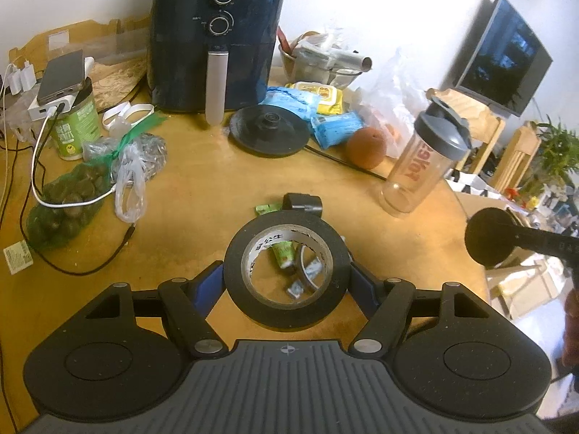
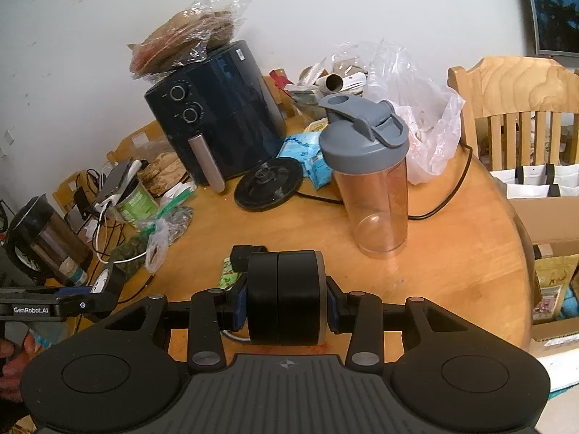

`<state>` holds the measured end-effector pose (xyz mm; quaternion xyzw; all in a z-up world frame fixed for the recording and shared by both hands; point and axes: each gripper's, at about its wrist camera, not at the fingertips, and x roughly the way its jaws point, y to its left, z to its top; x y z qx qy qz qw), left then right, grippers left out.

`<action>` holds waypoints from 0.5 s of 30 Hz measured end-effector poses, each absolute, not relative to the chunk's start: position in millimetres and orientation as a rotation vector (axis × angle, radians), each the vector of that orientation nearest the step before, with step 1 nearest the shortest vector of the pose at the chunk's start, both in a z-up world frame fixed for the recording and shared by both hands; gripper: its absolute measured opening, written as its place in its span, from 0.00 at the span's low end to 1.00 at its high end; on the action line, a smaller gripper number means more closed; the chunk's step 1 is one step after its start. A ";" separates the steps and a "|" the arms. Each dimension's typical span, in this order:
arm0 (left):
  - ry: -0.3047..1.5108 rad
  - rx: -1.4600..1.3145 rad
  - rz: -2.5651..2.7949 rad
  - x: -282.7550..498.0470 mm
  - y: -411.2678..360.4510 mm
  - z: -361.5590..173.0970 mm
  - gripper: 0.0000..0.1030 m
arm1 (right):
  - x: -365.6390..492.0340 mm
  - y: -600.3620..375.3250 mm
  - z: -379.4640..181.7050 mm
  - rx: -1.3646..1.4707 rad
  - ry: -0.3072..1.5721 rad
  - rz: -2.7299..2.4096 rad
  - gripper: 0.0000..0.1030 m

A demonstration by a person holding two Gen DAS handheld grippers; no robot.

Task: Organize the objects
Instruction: 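Lift the tape roll with the left tool and carry it toward the box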

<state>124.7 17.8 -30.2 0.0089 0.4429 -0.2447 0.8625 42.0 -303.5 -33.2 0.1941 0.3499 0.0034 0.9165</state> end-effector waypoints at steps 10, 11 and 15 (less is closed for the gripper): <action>0.950 -0.042 -0.473 93.5 46.4 -34.4 0.70 | 26.2 -279.0 -28.3 0.364 0.731 0.062 0.42; 0.951 -0.048 -0.470 90.0 48.8 -33.7 0.70 | 26.6 -277.2 -28.5 0.361 0.735 0.068 0.42; 0.962 -0.071 -0.459 74.2 56.2 -33.5 0.70 | 30.0 -268.9 -29.1 0.342 0.745 0.106 0.42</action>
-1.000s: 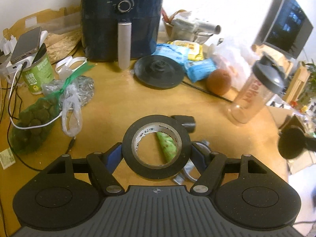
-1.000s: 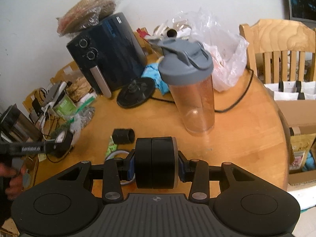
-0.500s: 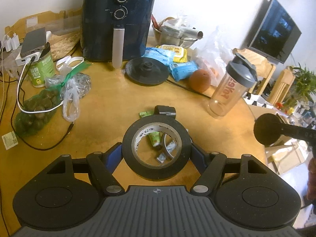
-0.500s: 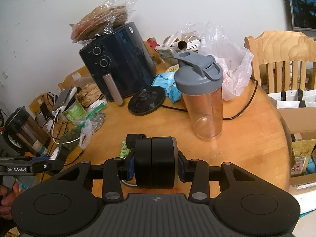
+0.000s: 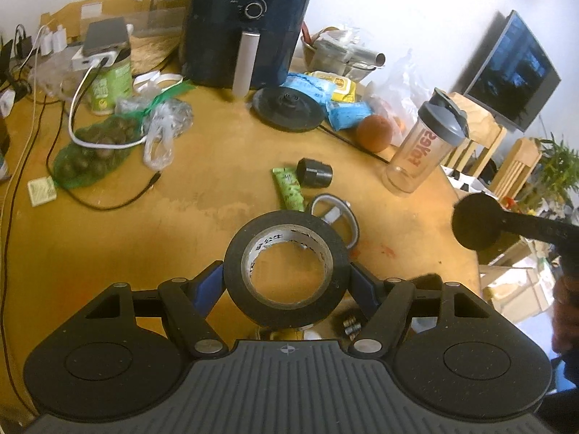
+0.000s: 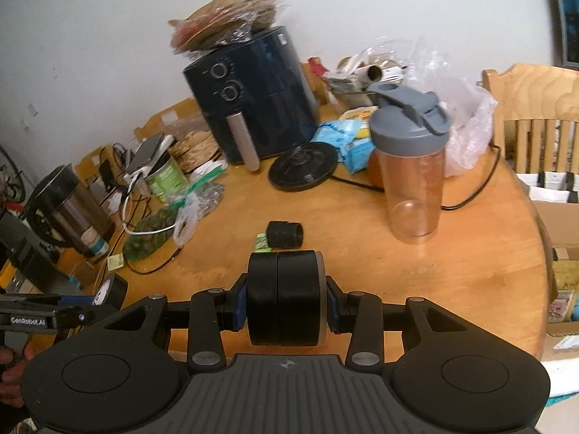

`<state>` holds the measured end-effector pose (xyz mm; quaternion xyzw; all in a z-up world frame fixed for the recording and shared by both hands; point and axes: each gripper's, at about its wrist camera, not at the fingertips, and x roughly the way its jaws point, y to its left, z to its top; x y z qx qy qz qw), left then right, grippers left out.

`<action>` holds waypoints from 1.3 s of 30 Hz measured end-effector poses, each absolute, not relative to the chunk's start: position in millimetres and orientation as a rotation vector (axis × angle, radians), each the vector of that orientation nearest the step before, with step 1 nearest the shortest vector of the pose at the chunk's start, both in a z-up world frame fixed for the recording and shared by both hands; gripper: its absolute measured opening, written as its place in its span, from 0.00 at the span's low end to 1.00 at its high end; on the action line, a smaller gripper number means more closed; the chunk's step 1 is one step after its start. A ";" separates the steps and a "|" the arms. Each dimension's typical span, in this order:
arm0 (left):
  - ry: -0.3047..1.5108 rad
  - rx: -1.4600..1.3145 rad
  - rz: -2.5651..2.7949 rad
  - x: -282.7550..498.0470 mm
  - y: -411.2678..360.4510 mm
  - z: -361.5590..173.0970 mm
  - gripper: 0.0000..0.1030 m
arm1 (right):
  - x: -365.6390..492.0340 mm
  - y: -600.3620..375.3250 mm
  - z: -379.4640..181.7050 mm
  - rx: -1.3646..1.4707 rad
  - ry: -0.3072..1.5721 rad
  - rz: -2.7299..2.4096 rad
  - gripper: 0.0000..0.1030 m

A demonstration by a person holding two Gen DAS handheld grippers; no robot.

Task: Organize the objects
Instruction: 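Lift the tape roll with the left tool and carry it toward the box, then lower the tape roll into the cardboard box and open the left tool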

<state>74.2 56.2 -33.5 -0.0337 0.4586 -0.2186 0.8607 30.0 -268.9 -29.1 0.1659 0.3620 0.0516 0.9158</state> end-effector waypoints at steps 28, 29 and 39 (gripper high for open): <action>1.085 -0.073 -0.437 13.3 19.0 -57.9 0.70 | 6.0 -262.7 -43.5 0.306 0.824 0.274 0.42; 1.091 -0.075 -0.435 12.5 18.4 -59.2 0.70 | 5.3 -262.4 -44.2 0.307 0.828 0.277 0.42; 1.107 -0.057 -0.440 4.8 11.5 -60.7 0.72 | 3.6 -255.1 -49.3 0.297 0.855 0.306 0.42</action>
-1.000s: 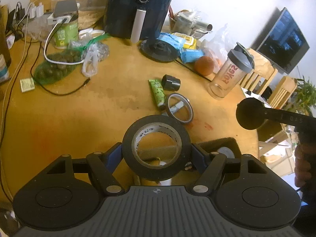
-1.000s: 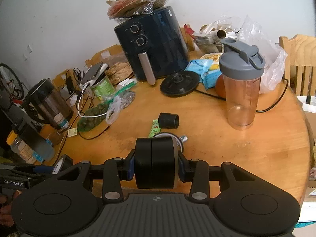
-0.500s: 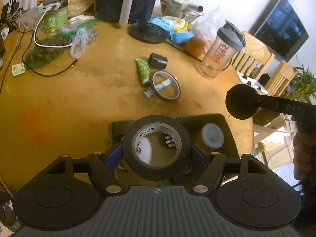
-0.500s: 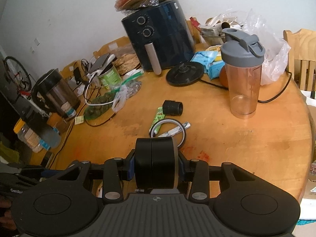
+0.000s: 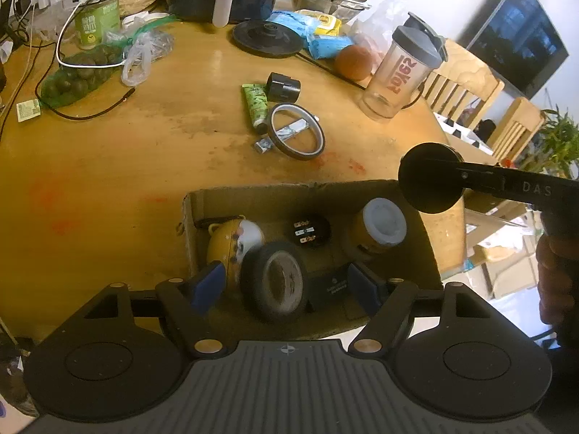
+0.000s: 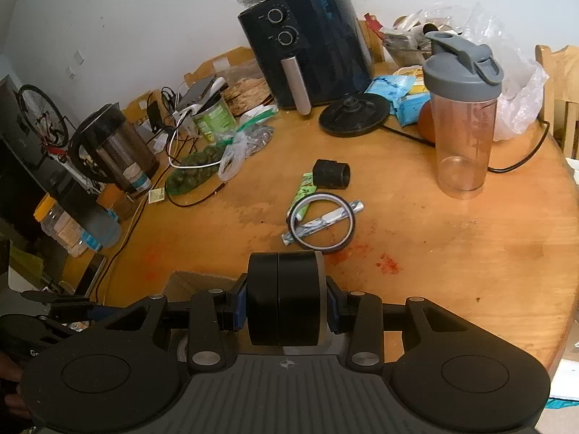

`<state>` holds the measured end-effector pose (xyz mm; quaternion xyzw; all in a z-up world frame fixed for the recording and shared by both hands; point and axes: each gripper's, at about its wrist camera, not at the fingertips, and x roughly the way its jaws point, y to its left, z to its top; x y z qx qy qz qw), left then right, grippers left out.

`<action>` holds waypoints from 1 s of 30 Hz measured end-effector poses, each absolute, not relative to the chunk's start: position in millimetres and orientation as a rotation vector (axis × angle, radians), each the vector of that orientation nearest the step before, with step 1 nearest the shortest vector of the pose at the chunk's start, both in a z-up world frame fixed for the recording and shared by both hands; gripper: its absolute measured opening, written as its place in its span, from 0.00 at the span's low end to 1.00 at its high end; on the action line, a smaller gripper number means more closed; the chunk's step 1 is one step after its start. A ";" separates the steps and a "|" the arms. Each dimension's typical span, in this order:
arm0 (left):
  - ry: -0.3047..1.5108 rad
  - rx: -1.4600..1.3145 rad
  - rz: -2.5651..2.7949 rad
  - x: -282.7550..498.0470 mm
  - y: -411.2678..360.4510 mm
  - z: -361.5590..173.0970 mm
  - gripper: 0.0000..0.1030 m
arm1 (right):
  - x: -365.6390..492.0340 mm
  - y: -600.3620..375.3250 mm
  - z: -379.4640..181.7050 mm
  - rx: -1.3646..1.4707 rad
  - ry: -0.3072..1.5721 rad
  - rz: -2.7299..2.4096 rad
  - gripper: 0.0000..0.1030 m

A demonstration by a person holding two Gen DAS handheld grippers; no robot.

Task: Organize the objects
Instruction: 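Lower the tape roll into the cardboard box and open the left tool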

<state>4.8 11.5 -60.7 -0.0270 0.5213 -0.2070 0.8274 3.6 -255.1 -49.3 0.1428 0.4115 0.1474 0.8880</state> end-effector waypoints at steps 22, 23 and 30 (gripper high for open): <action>1.048 -0.101 -0.397 14.3 27.8 -44.0 0.72 | 25.6 -216.4 -53.1 0.224 0.912 0.454 0.42; 1.044 -0.102 -0.393 15.1 28.5 -43.1 0.72 | 26.7 -214.3 -54.0 0.219 0.918 0.459 0.42; 1.046 -0.114 -0.368 19.9 33.0 -38.0 0.72 | 30.7 -200.8 -64.3 0.196 0.978 0.480 0.42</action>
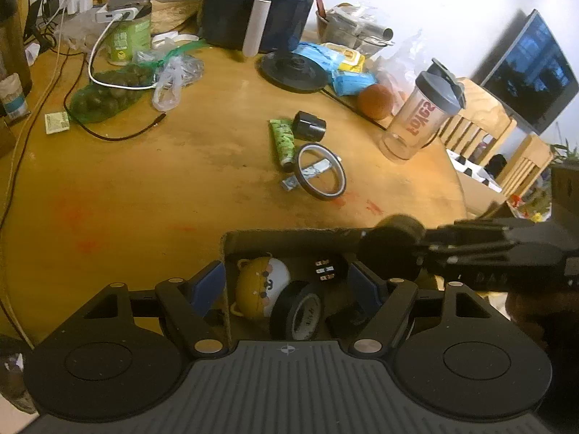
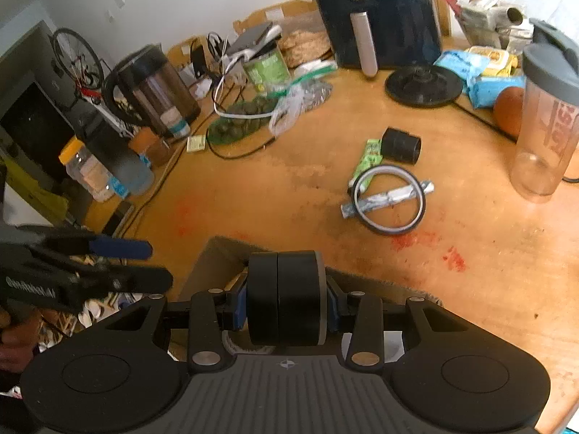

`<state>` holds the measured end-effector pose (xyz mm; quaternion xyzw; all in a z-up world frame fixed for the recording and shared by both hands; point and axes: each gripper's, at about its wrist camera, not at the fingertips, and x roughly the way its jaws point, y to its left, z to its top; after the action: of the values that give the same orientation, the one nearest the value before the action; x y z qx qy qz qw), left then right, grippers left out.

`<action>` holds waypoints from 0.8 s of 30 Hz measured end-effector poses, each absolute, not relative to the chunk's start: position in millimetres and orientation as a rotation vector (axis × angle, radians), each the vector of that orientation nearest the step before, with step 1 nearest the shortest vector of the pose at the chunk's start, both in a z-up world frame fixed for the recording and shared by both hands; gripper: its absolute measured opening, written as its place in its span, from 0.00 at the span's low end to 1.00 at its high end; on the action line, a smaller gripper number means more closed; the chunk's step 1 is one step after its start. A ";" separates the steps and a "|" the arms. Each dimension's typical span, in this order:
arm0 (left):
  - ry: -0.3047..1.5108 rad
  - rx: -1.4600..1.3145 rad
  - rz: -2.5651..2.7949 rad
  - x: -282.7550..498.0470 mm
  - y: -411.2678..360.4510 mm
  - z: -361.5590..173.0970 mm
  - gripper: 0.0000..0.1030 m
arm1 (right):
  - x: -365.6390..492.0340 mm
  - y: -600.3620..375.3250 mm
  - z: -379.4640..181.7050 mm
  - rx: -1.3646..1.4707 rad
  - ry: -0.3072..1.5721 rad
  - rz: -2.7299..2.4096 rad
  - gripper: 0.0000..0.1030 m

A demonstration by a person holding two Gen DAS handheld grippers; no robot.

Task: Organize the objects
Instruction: 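Lower the tape roll into the cardboard box and open the left tool, then lower the black pipe fitting into the box and open the right tool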

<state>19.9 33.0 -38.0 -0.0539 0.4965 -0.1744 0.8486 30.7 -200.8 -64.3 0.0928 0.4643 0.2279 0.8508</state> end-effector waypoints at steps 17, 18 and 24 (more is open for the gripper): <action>1.058 -0.086 -0.334 30.8 34.9 -31.0 0.72 | 27.4 -195.6 -73.3 0.205 0.989 0.454 0.85; 1.058 -0.082 -0.332 32.0 34.2 -30.9 0.72 | 26.3 -196.2 -71.6 0.201 0.981 0.452 0.86; 1.054 -0.056 -0.338 38.8 28.7 -29.3 0.73 | 23.2 -200.8 -64.4 0.185 0.952 0.412 1.00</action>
<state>38.8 28.7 -29.3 -0.0267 0.5006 -0.1603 0.8503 23.2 -200.8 -64.4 0.0882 0.4544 0.1964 0.8644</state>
